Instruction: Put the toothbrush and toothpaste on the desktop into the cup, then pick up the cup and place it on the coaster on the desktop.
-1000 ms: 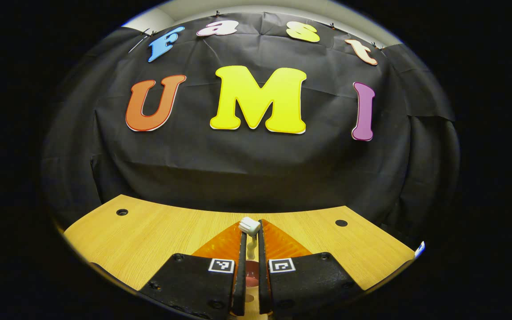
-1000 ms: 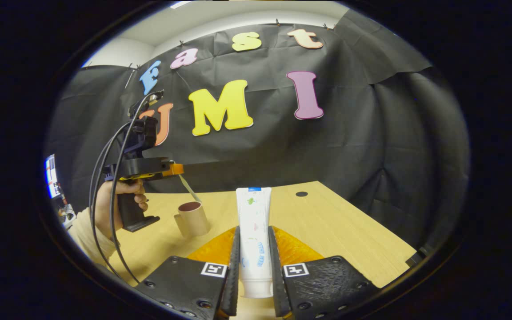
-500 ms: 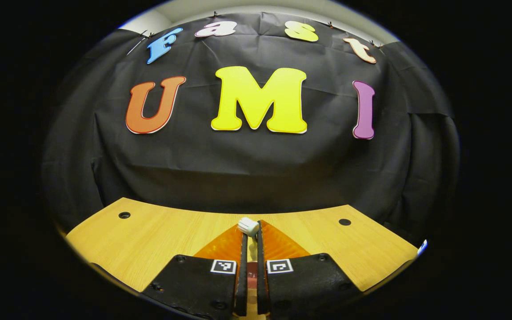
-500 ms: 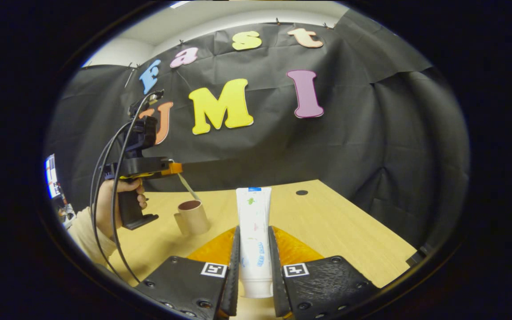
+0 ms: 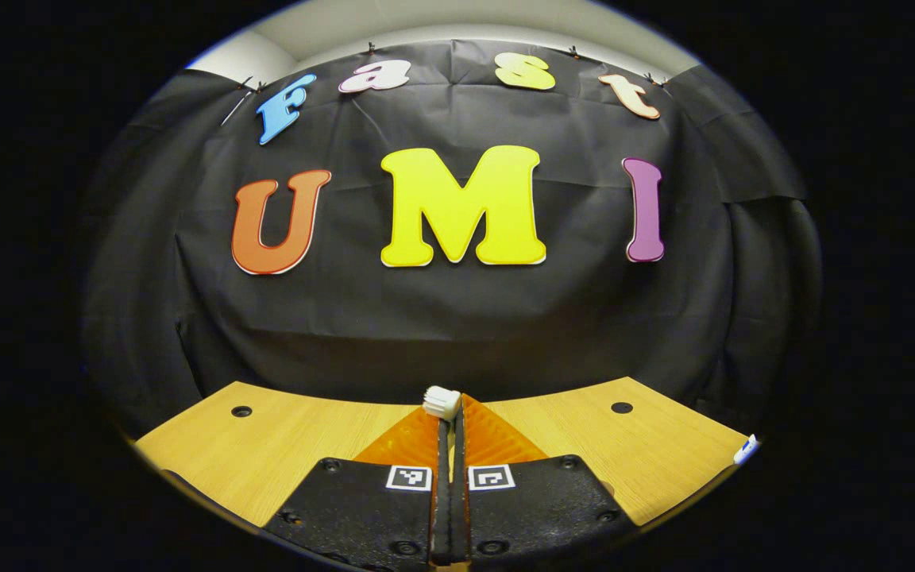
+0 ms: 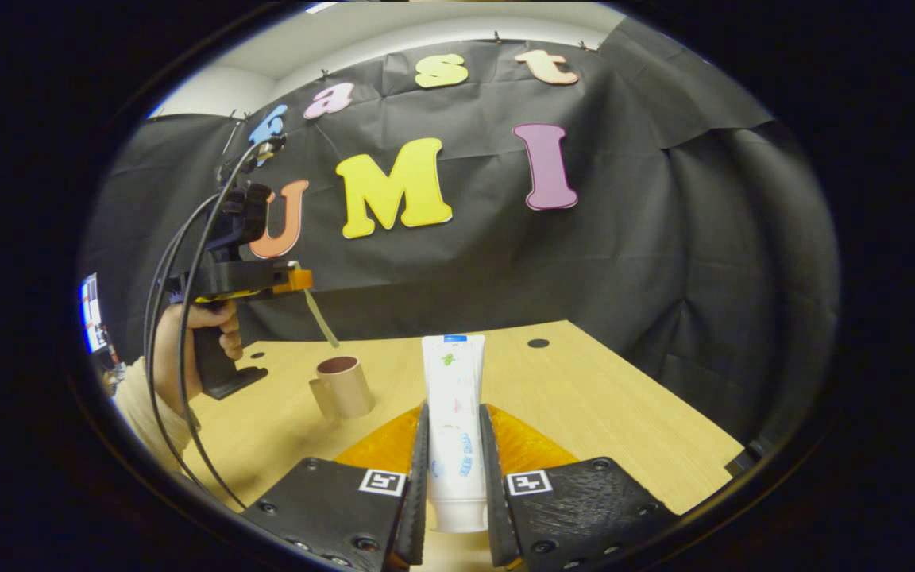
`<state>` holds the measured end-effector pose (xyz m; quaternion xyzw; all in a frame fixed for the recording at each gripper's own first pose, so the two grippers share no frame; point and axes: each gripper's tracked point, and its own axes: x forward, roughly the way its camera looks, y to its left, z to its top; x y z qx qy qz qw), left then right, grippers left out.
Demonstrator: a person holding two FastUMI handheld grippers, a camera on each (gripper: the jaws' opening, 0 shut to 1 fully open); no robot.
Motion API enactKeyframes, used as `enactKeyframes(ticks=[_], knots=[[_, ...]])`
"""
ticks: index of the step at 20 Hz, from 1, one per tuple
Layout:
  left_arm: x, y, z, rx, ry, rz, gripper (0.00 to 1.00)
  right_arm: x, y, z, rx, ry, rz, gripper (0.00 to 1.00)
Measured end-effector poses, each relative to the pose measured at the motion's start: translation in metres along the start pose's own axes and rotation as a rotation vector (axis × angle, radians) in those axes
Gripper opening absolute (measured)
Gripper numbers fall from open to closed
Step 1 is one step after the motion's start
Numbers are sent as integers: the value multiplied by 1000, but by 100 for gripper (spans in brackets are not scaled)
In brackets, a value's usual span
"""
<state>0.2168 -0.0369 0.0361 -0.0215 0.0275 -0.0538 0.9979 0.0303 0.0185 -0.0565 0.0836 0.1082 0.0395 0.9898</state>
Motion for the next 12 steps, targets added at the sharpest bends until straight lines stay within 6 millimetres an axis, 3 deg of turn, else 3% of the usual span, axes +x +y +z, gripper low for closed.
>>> enactKeyframes(ticks=[4, 12], knots=[[-9, -8, 0, -4, 15, -15, 3, -2, 2, -2, -6, 3, 3, 31], [-8, -6, -37, -26, 143, -6, 2, -1, 0, -3, -9, 7, -4, 34]])
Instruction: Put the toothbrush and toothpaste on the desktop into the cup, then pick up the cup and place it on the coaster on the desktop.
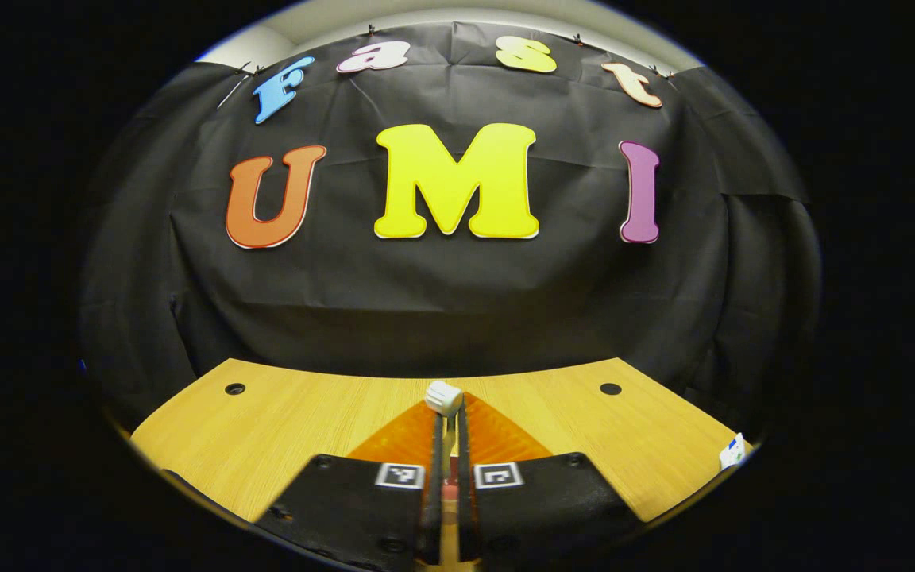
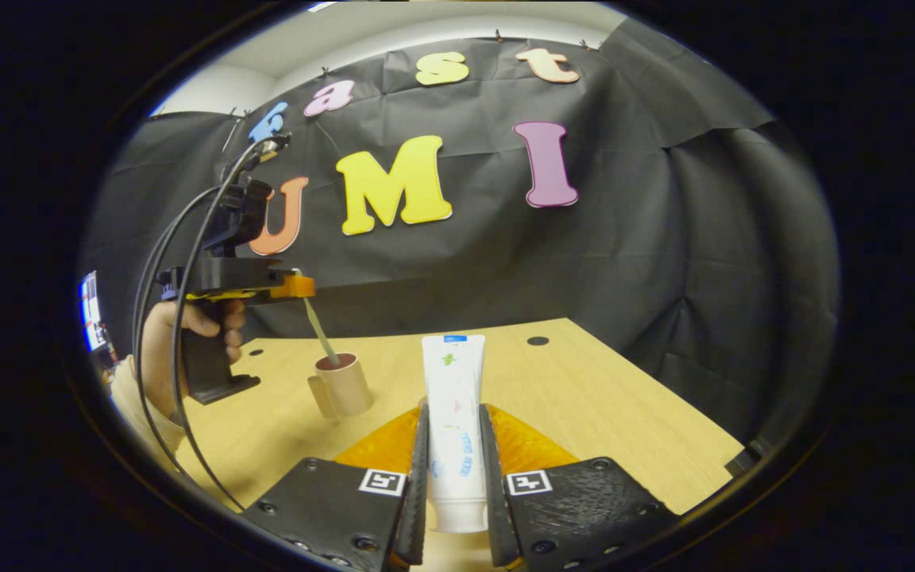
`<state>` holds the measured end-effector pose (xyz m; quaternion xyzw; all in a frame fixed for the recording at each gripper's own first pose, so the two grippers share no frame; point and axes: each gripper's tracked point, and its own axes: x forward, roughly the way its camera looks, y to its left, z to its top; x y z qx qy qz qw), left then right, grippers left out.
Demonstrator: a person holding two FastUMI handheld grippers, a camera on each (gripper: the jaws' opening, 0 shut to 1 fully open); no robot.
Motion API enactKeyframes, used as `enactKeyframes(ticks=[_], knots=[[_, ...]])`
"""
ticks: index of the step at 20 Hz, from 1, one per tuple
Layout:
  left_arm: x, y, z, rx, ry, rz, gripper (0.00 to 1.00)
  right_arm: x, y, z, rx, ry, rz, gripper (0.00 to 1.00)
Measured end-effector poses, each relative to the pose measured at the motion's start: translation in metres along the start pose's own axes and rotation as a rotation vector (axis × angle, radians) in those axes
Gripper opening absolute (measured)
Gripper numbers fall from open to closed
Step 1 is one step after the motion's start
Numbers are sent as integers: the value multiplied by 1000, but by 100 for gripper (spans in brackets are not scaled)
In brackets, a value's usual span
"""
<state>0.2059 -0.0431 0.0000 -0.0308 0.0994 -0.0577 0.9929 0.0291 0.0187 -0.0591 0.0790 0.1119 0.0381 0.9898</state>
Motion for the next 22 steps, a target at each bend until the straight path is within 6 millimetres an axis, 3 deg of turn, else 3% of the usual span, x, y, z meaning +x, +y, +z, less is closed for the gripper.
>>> enactKeyframes(ticks=[2, 3, 5, 7, 11, 14, 15, 16, 17, 20, 22], knots=[[0, -1, 3, 27, -21, -6, 93, 3, 2, 0, -6, -3, -2, 34], [-2, 2, 7, 39, -35, 0, 98, 4, 4, -1, -9, -4, 2, 34], [-4, 4, 11, 38, -58, -8, 100, 10, 10, -1, 3, -2, 16, 31], [-19, 13, 18, 38, -81, -11, 100, 27, 27, 7, 17, 4, 62, 34], [-49, 37, 18, -9, -119, -5, 100, 74, 83, 63, 61, -68, 181, 31], [-68, 58, -10, -55, -82, 33, 100, 108, 123, 100, 73, -138, 209, 31], [-77, 63, -30, -68, -47, 41, 100, 124, 145, 105, 77, -145, 224, 31], [-82, 69, -42, -49, -34, 55, 98, 144, 173, 105, 92, -131, 259, 29], [-87, 77, -47, -26, -38, 81, 98, 155, 185, 105, 94, -126, 269, 32], [-95, 86, -58, -9, -43, 83, 98, 179, 202, 98, 44, -123, 248, 32], [-100, 91, -55, -19, -60, 77, 98, 188, 208, 90, 31, -110, 242, 34]])
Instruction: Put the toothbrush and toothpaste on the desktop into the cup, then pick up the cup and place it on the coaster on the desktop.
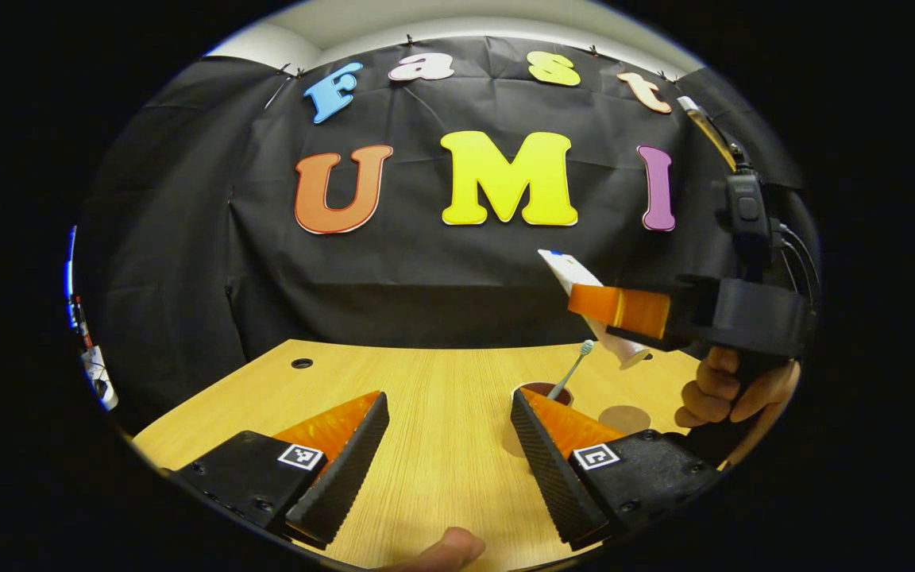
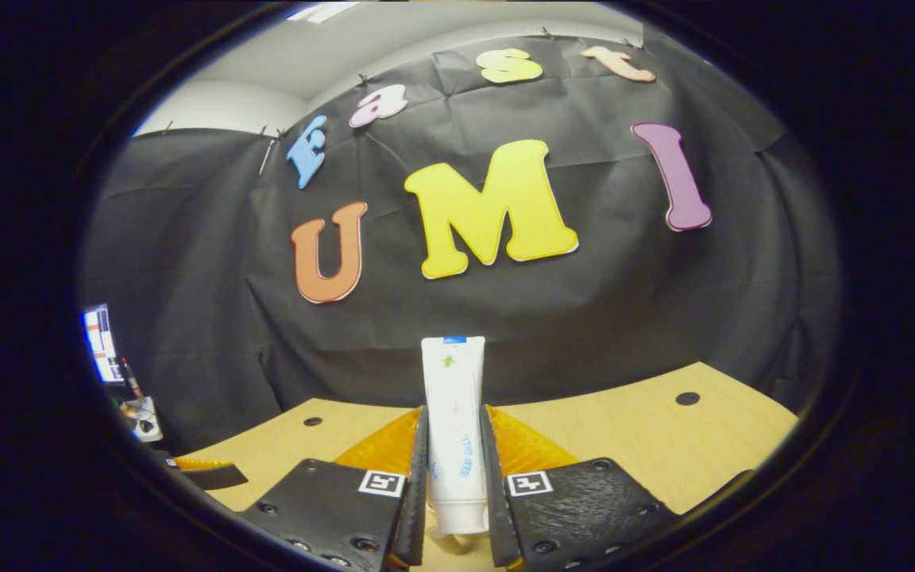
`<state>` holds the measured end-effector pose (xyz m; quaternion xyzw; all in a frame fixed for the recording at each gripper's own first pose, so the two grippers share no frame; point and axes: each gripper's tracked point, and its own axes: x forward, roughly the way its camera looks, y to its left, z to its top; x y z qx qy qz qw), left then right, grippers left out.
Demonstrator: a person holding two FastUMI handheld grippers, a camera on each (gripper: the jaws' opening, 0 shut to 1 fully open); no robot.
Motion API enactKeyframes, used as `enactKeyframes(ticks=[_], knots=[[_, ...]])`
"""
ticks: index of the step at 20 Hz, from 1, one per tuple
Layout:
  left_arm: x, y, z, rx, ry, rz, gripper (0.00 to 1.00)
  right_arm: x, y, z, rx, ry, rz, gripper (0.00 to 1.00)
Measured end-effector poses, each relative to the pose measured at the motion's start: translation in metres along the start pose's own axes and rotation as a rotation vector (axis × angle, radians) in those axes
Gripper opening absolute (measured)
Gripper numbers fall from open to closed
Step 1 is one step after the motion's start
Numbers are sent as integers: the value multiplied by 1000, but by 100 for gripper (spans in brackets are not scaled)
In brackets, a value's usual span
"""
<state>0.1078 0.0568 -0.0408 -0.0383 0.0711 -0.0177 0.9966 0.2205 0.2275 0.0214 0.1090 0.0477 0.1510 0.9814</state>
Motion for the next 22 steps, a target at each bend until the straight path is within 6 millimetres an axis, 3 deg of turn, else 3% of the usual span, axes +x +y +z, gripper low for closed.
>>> enactKeyframes(ticks=[3, 5, 10, 12, 15, 22], knots=[[1, 0, -2, -24, -6, -20, 98, 9, -1, -7, -7, 14, -13, 32], [3, -13, -14, -65, 28, -75, 98, 14, -4, -9, -12, 16, -22, 32], [11, -10, -35, -102, 94, -67, 99, 15, -2, -17, -16, 42, -7, 36], [13, -14, -34, -107, 95, -79, 98, 14, -6, -8, -26, 6, -16, 33], [14, -13, -36, -104, 97, -80, 99, 11, -3, 2, -50, -32, -17, 28], [19, 0, -51, -119, 128, -50, 98, 15, -3, -8, -61, 1, -14, 26]])
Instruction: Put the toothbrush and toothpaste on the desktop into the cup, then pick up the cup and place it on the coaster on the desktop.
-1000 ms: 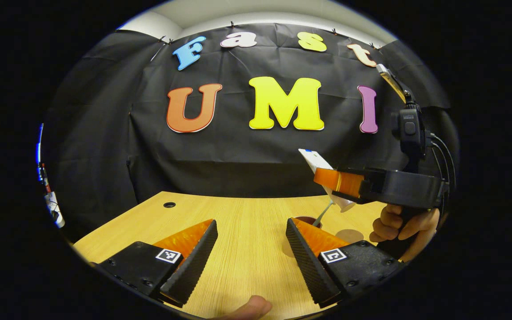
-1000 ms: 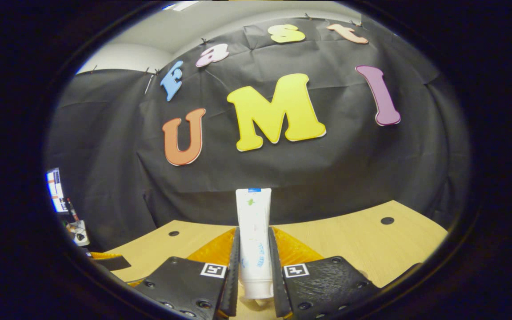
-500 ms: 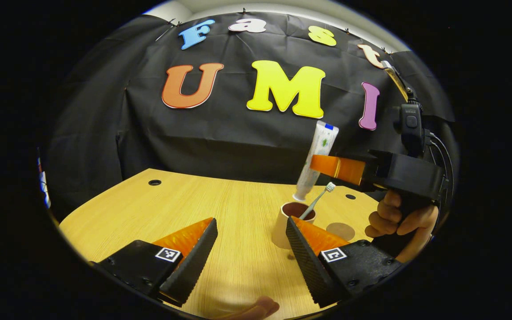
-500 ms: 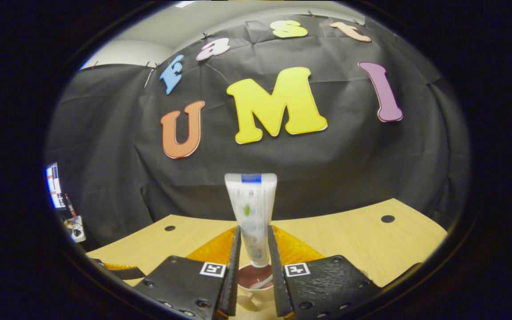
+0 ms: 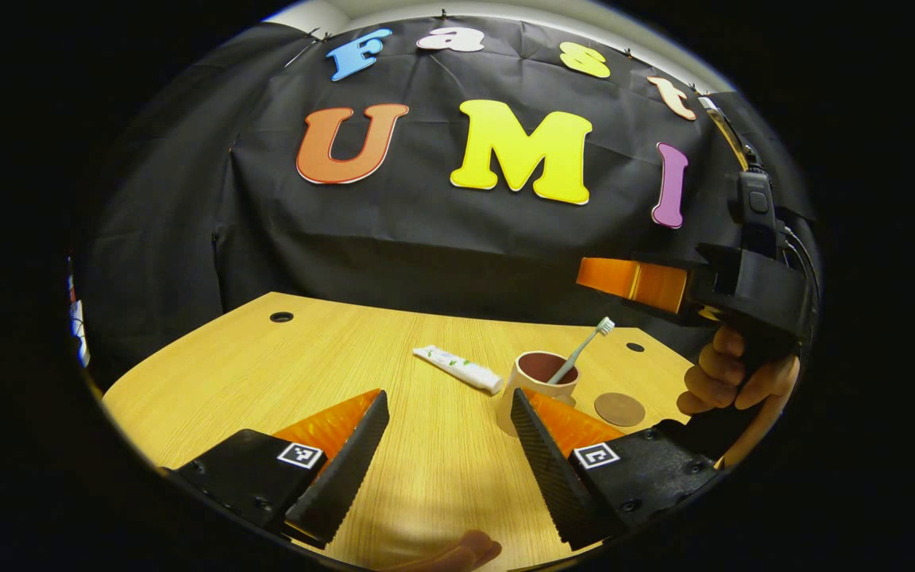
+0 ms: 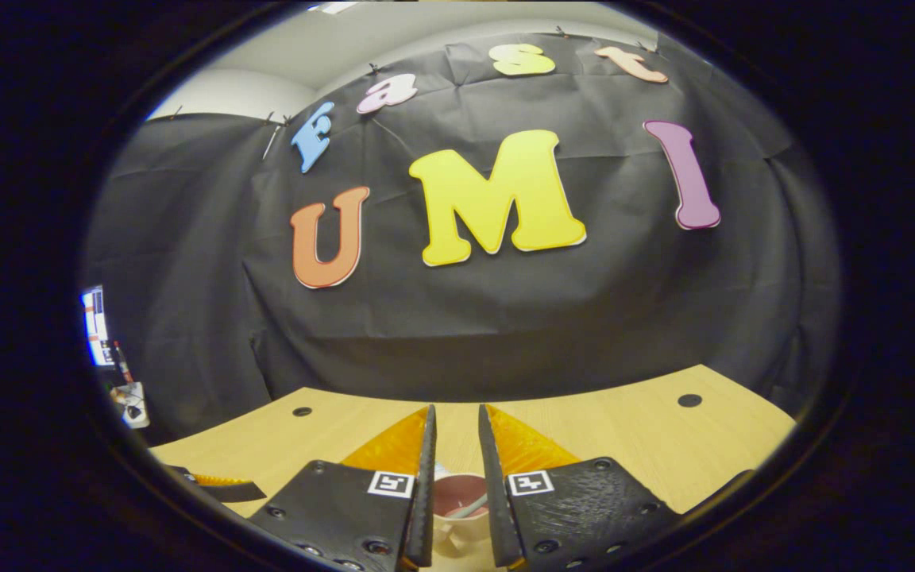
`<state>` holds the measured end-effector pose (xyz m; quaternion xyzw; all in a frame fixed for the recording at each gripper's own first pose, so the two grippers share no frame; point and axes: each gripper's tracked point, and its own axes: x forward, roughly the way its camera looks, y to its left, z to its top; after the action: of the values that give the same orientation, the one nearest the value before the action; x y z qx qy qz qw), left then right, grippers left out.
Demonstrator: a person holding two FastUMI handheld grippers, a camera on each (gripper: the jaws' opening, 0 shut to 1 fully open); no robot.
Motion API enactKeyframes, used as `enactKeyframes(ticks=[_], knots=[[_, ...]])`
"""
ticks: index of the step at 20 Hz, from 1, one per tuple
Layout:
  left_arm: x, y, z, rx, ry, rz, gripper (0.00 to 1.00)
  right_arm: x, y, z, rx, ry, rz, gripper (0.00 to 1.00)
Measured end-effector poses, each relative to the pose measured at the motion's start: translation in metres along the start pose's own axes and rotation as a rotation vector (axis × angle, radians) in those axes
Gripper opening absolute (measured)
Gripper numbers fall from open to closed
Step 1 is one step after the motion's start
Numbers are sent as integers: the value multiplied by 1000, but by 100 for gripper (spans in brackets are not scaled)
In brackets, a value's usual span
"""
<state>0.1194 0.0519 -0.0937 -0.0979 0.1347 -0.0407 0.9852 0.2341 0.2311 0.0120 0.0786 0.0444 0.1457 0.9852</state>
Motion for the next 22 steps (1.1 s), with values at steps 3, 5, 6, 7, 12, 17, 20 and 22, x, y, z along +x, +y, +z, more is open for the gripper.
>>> enactKeyframes(ticks=[3, 5, 6, 7, 12, 17, 20, 22], knots=[[-1, 5, 5, 7, -13, 6, 99, 4, 9, -3, -34, 21, 24, 28], [-3, 8, 9, 18, -30, 12, 98, 12, 16, -6, -66, 53, 36, 34], [-5, 10, 12, 25, -40, 14, 99, 16, 22, -6, -84, 71, 49, 35], [-6, 12, 15, 34, -51, 14, 99, 22, 28, -7, -103, 88, 58, 37], [-13, 37, 25, 14, -72, 28, 98, 61, 59, -22, -199, 271, 123, 51], [-3, 67, 25, 9, -55, 42, 98, 102, 80, -64, -328, 488, 190, 61], [7, 84, 18, -7, -31, 57, 99, 117, 86, -105, -389, 689, 230, 62], [14, 93, 9, -15, -8, 65, 99, 132, 83, -123, -462, 790, 228, 60]])
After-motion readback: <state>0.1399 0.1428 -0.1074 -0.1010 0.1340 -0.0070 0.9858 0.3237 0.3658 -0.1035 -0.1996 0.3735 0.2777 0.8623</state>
